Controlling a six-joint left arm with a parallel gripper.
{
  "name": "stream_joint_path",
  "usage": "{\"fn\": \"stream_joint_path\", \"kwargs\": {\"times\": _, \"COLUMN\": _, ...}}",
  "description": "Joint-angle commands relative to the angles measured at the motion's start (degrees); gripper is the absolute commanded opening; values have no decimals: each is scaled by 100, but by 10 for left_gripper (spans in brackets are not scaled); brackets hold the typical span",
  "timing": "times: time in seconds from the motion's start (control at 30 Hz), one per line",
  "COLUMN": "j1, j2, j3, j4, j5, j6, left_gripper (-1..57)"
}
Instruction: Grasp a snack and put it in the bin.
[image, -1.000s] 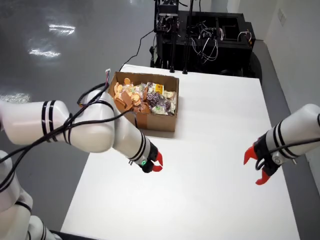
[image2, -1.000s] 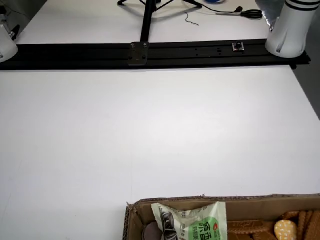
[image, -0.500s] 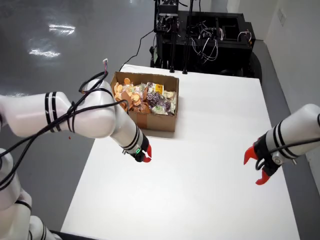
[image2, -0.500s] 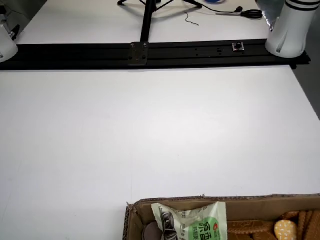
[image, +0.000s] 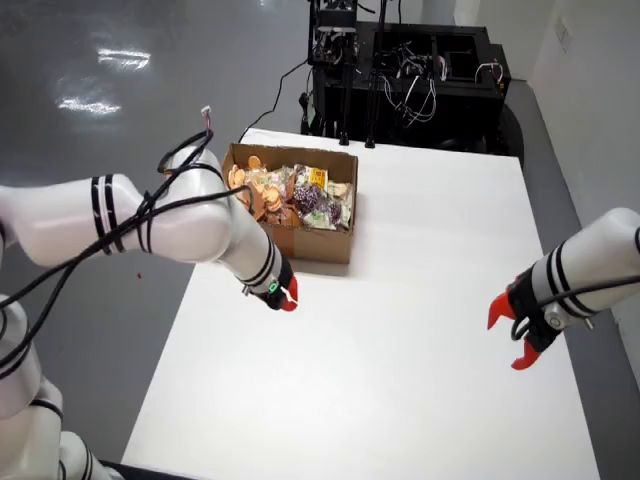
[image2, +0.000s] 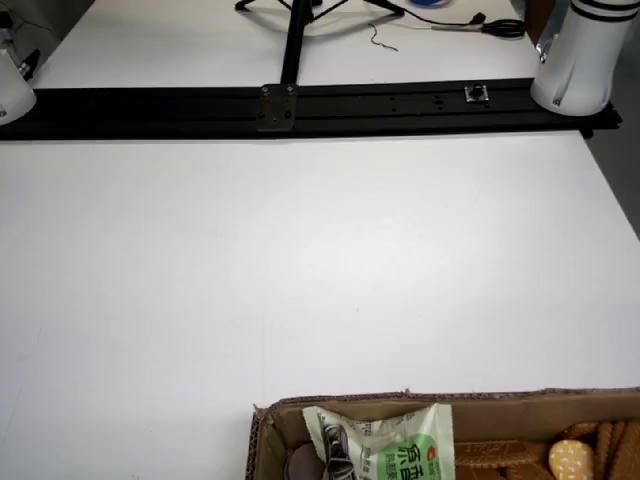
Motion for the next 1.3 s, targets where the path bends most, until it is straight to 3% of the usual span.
{"fn": "stream_joint_path", "kwargs": {"times": 0.03, "j1": -121, "j2": 5, "j3": -3, "j4": 6, "j5": -6, "j6": 6, "left_gripper": 7}}
{"fn": "stream_joint_path", "kwargs": {"times": 0.6, "j1": -550, "j2": 10, "j3": -3, "j4": -9, "j5": -5, "j6": 14, "left_gripper": 7}}
{"fn": "stream_joint_path", "kwargs": {"times": 1.3, "j1": -136, "j2": 11, "j3": -3, "j4": 4, "j5": -5, "j6": 24, "left_gripper": 7}}
